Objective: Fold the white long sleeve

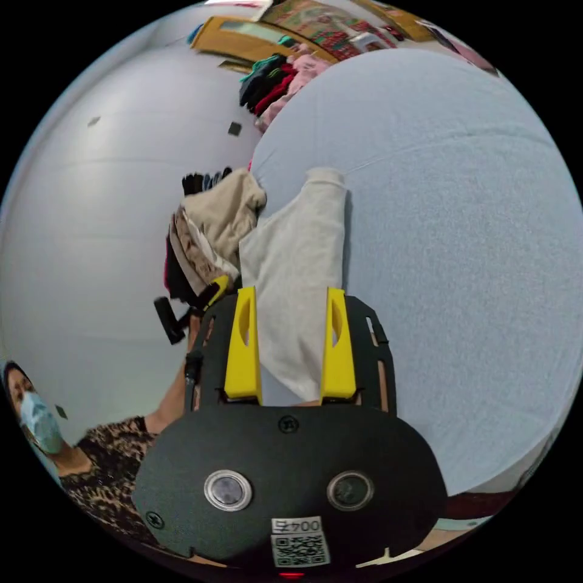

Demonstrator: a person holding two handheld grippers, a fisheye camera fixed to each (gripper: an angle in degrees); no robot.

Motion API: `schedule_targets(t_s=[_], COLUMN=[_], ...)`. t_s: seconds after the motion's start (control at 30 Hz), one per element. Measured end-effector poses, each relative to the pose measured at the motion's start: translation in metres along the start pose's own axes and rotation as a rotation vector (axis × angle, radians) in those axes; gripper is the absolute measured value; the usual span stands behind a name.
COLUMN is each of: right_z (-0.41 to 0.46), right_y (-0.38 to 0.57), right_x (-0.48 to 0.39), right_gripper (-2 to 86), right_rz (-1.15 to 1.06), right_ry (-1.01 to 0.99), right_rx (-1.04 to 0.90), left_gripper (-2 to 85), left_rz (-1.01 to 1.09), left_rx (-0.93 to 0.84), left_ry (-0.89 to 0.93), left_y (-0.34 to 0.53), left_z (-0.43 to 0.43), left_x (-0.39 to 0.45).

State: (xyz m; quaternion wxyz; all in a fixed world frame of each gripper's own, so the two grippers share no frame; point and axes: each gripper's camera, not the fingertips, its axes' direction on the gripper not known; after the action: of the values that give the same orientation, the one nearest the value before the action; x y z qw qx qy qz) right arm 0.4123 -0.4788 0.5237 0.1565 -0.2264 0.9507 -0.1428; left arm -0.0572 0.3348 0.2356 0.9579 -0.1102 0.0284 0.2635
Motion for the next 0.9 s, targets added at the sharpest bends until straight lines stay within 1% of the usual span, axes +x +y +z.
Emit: schedule_targets(t_s=[0.13,0.2,0.3,0.4,0.47,0.53,0.6,0.7,0.77,0.9], right_z=[-0.001,0.003,0.013,0.023,0.022,0.024,0.020,0.003,-0.012,-0.023], right_y=[-0.051,-0.070,-0.099,-0.122,-0.135,-0.143,-0.148,-0.141,-0.112,-0.053], right_x=[0.035,0.047,0.059,0.060,0.062,0.067,0.070,0.065,0.068,0.091], right_gripper=[16.5,16.3,13.8,9.0,6.8,6.5,7.1,11.2,15.3,16.4], right_rz=[0.105,0.140,0.160,0.115,0.053,0.018,0.022,-0.014,-0.036,0.008], right_ry=[-0.059,-0.102,-0.125,-0.043,0.078,0.109,0.090,0.098,0.072,0.004], right_rx=[0.012,0.005,-0.025,-0.092,-0.116,-0.128,-0.119,-0.133,-0.191,-0.232], left_gripper=[9.9,8.7,5.2,3.5,2.9,2.8,2.7,2.6,2.4,1.1], left_rz=[-0.037,-0.039,0.003,0.054,0.067,0.061,0.049,0.044,0.018,0.101], left_rx=[-0.087,-0.096,-0.087,-0.134,-0.143,-0.105,-0.089,-0.099,-0.100,0.013], left_ry=[-0.088,-0.109,-0.203,-0.302,-0.348,-0.338,-0.334,-0.300,-0.250,-0.232], left_y=[-0.026,-0.032,-0.036,-0.034,-0.025,-0.016,-0.012,-0.013,-0.013,0.009], left_z=[0.037,0.047,0.057,0.073,0.083,0.087,0.087,0.081,0.062,0.005], left_x=[-0.001,0.001,0.010,0.018,0.016,0.011,0.008,0.000,-0.007,0.014])
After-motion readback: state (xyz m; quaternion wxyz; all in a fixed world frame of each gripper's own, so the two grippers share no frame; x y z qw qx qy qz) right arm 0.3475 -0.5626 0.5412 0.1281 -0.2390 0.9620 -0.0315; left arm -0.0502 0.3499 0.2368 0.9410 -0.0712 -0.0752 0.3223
